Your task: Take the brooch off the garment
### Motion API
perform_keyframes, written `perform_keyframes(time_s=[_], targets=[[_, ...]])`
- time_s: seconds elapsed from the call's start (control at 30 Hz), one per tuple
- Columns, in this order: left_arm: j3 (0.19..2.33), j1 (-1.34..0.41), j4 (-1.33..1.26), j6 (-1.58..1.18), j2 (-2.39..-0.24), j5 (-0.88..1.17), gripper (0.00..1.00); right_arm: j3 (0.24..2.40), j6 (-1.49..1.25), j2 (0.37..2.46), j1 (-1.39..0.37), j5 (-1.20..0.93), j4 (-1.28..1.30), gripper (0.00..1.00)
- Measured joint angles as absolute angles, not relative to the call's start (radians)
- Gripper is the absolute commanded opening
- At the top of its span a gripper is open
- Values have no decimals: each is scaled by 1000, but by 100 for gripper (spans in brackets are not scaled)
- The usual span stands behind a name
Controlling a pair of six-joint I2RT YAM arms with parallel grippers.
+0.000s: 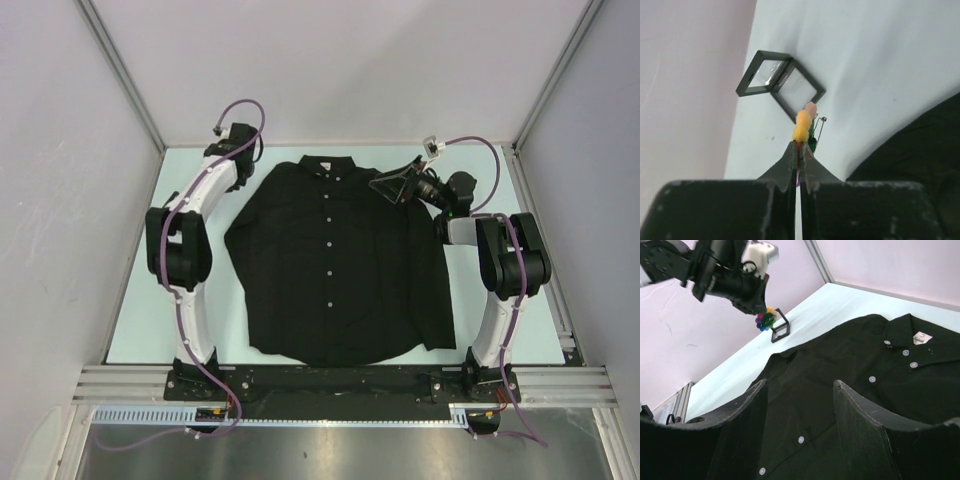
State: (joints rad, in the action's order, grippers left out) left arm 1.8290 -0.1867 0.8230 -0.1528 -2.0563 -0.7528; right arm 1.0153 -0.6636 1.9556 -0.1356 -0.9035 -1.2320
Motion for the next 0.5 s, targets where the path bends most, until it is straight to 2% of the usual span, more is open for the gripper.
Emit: perform_keyframes(time_s=[0.5], targets=[[1803, -82, 709, -57, -2199, -912, 0, 1015, -630, 1956, -136, -898, -1221, 58]])
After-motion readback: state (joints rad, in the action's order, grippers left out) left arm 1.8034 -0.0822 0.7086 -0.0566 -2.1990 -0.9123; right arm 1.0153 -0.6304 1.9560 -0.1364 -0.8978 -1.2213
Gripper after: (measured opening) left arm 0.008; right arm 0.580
